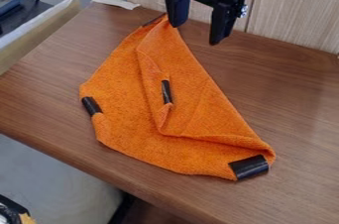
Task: The cloth was folded
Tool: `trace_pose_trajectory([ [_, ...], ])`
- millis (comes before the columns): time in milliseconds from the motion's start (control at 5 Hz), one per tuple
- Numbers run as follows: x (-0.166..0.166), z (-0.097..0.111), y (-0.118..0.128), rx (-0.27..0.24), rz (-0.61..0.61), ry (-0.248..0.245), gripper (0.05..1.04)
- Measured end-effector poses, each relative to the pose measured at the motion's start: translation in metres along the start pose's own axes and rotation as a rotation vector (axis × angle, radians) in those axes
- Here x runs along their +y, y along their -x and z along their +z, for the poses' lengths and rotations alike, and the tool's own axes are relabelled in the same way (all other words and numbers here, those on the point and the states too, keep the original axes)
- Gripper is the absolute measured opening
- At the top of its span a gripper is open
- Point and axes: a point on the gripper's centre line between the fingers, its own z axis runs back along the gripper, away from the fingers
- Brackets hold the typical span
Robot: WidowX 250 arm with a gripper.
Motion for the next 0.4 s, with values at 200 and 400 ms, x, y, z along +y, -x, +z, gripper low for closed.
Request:
trace_pose_trajectory([
  [200,-0.001,-0.01,0.002,0.033,0.002,0.005,1.0],
  [400,-0.021,-0.02,0.011,0.067,-0.057,0.006,1.0],
])
